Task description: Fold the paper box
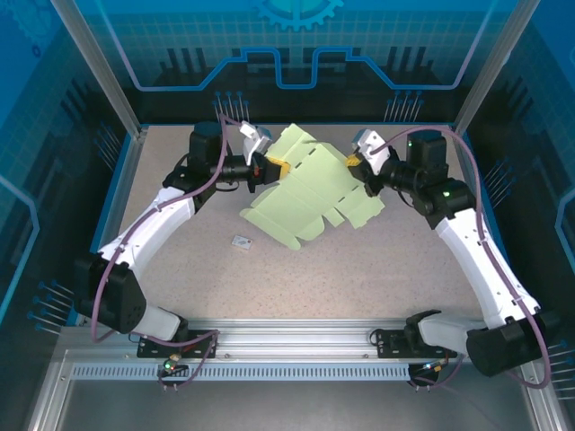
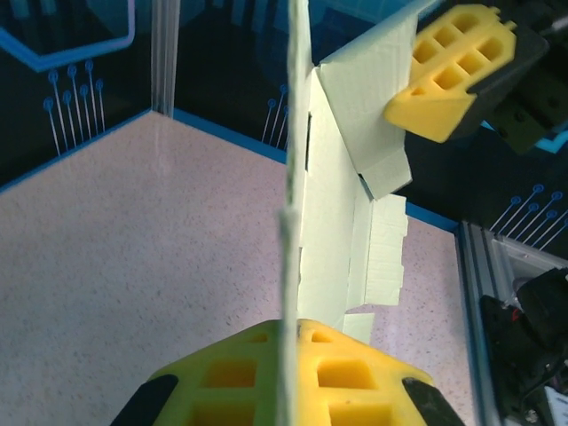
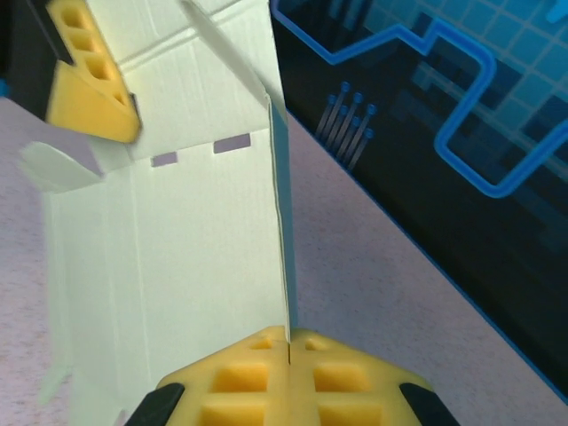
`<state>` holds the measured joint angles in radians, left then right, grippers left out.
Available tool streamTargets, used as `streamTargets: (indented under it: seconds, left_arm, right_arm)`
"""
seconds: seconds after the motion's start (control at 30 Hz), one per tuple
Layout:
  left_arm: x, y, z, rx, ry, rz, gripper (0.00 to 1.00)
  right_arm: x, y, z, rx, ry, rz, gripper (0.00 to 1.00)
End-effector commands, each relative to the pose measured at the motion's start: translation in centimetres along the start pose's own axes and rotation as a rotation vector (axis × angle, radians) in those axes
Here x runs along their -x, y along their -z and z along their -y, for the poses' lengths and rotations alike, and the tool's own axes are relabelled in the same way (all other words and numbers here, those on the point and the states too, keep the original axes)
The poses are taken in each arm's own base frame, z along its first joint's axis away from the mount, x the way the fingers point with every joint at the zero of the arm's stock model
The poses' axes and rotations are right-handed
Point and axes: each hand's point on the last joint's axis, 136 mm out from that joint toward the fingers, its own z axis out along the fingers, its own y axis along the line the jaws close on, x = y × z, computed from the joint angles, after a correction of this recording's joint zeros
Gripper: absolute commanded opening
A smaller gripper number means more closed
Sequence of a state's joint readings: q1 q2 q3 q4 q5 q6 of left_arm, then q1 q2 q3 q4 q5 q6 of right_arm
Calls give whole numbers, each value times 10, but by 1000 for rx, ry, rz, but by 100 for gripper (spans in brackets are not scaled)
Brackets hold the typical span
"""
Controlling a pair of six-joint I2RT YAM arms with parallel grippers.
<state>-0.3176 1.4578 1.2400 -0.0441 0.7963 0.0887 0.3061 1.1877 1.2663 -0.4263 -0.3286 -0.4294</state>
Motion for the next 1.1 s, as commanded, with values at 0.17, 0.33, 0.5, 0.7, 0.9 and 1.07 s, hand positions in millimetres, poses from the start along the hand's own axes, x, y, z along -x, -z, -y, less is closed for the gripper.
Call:
streamTargets:
  seconds: [0.17,0.33,0.5,0.7,0.9,1.07]
  left_arm:
    - [2,0,2,70,275,2,0]
    - [-10,-4,-1,94,431,-48,0]
    - [-40,-13,-13,130,592,-124,0]
    - [-68,-21,-27,161,666,-145,0]
    - [-81,-27,-38,186,640,-138,0]
    - [-92,-32,-51,215,589,-132,3]
  right_arm:
    - [-16,-16,2,-273,127,-111,0]
    - [-33,-27,-4,-306,173,-204,0]
    - [-50,-37,-11,-256,151,-273,0]
    - [-72,-45,-18,-170,64,-337,0]
    - [-70,-41,-16,-116,-6,-332,0]
    - [-69,-37,-14,-80,-43,-347,0]
